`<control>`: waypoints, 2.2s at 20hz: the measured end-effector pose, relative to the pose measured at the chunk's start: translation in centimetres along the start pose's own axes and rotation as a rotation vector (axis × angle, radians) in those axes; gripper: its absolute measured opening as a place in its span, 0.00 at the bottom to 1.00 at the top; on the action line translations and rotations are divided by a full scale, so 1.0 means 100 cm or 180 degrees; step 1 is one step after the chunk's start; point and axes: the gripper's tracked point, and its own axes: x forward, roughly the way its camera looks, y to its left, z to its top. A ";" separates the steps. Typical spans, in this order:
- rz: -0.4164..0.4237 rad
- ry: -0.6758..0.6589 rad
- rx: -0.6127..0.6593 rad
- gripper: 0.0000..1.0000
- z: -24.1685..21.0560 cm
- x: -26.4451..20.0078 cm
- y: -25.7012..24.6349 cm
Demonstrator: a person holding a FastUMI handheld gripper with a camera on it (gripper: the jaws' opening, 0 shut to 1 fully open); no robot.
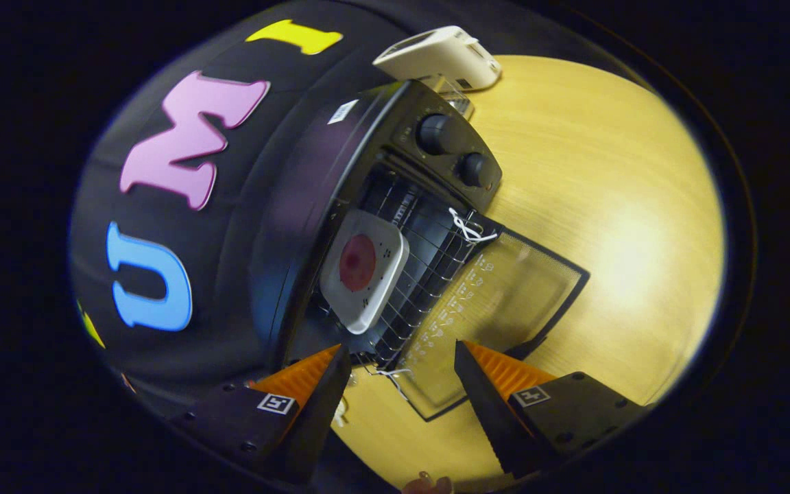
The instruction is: Open the toaster oven, put the food inside, and close the toaster oven door.
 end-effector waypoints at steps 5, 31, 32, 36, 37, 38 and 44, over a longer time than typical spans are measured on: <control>-0.0297 -0.0063 -0.1448 0.98 -0.034 -0.004 -0.045; -0.0185 -0.0051 -0.2566 0.97 -0.071 0.011 -0.063; -0.0116 -0.0175 -0.2550 0.98 -0.065 0.003 -0.057; 0.0005 -0.0618 -0.2601 0.99 -0.033 -0.023 -0.033; 0.0064 -0.0640 -0.2547 0.99 -0.034 -0.031 -0.029; 0.0106 -0.0659 -0.2486 0.99 -0.034 -0.040 -0.027; 0.0334 -0.1079 -0.2522 0.99 0.004 -0.098 0.003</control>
